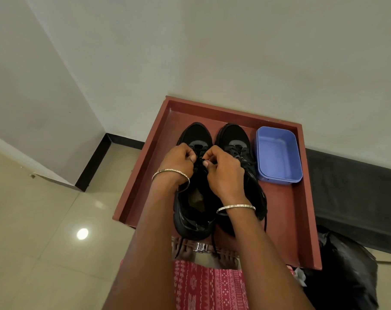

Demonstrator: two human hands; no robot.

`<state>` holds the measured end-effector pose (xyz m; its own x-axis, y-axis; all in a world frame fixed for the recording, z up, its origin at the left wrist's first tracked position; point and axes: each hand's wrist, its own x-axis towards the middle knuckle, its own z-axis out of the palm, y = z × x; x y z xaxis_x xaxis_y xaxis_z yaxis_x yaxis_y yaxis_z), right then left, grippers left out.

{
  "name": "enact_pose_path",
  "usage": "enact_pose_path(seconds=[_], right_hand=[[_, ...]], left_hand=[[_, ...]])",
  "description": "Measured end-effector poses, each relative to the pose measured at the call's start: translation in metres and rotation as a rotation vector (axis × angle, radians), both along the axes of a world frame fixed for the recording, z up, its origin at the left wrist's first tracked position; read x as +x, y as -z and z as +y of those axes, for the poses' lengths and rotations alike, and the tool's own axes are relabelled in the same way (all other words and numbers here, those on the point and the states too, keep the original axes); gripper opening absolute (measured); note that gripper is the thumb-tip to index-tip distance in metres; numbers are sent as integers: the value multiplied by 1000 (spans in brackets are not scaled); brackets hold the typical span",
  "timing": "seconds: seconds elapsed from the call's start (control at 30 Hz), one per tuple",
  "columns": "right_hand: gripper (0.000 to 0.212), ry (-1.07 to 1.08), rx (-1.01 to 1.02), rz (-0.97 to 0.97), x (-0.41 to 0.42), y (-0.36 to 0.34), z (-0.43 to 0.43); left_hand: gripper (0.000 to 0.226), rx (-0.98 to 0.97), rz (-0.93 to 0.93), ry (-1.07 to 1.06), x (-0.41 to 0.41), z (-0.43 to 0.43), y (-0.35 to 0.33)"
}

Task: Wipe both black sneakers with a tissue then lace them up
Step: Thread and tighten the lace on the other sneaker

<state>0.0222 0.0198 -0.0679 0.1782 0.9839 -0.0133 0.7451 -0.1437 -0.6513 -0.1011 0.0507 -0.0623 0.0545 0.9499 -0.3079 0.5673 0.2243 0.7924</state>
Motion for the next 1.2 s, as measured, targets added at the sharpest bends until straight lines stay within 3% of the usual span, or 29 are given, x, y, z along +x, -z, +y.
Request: enact_pose_path(seconds=[0.33,0.53,0.63,0.83,1.03,1.2], right_hand=[[12,41,-35,38,6,-4,0],[11,45,-112,247,13,0,1],[11,-3,-174,369,27,-4,0],[10,-97,-96,246,24,-3,0],[6,-164,-99,-6,13,-2,-1],[11,-163,-153,244,21,-6,-7]], left_hand=[[16,-91,-192,-46,-1,0,4],[12,-17,-69,-80,-4,2,7],[16,-102,-202,-67,-14,2,5],[35,-346,-228,31,-33,-7,-6],[44,-364,-206,30,-30,-3,-1],[45,-364,-202,31,-28,0,2]])
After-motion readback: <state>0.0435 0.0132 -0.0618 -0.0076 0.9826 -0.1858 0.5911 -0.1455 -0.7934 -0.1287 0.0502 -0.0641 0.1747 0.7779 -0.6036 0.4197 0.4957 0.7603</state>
